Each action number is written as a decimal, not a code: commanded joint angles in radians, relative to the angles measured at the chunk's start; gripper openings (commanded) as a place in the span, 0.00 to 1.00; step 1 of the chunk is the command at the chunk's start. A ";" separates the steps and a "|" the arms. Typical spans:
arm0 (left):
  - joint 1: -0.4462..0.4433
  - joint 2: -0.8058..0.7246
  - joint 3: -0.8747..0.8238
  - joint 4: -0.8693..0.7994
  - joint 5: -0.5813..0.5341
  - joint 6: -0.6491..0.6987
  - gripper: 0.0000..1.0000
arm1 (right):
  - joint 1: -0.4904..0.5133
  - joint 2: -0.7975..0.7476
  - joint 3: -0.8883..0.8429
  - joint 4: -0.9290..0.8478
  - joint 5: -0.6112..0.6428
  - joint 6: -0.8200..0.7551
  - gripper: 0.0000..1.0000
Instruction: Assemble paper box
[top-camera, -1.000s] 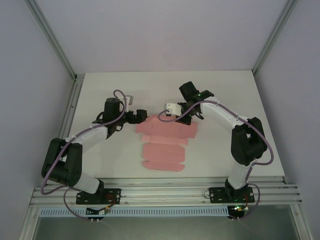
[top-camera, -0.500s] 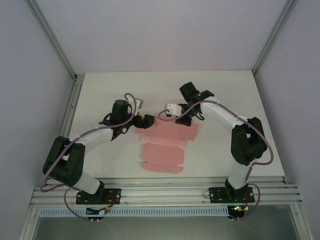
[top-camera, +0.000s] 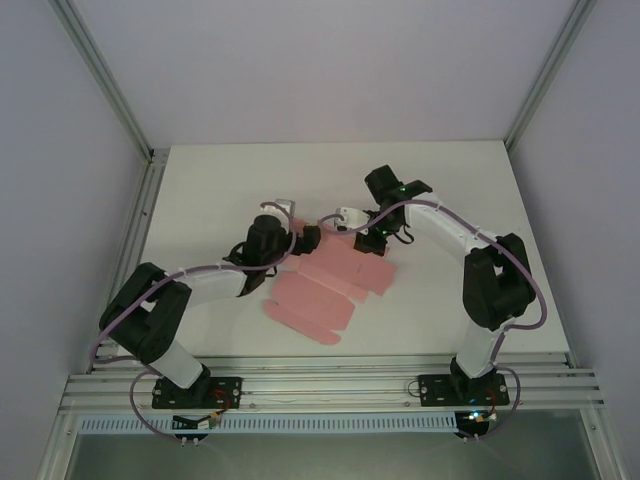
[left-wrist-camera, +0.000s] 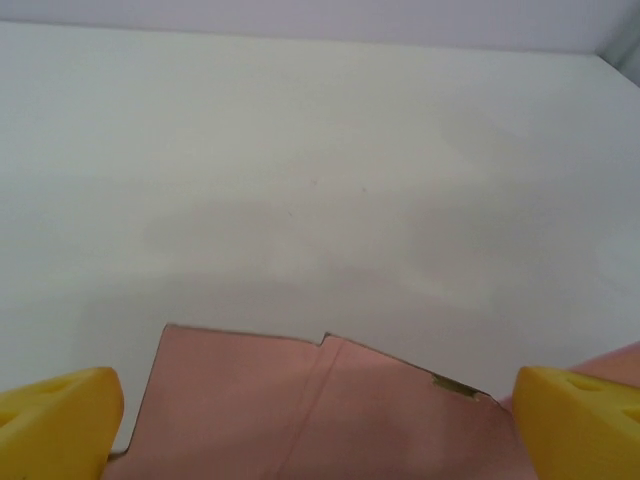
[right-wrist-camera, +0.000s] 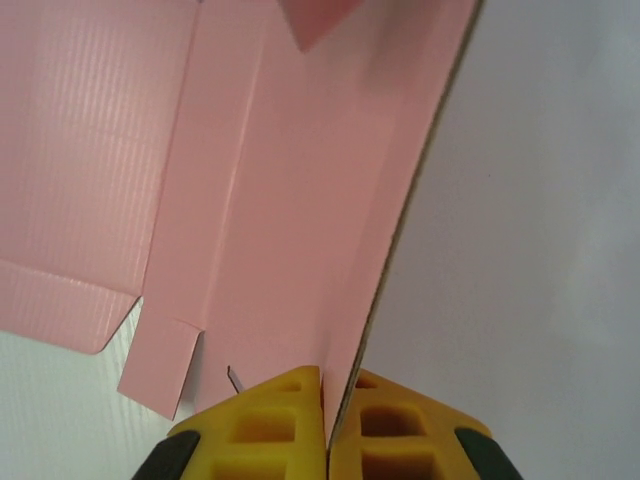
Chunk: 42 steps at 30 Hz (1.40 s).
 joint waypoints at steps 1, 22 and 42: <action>-0.081 0.049 0.033 0.058 -0.239 -0.100 1.00 | 0.045 -0.004 0.008 0.053 -0.228 -0.020 0.04; -0.248 0.032 0.218 -0.328 -0.578 -0.184 1.00 | 0.044 -0.008 -0.039 0.173 -0.106 0.116 0.00; 0.389 -0.645 -0.255 -0.710 0.059 -0.473 1.00 | 0.040 -0.084 -0.138 0.403 0.031 0.123 0.00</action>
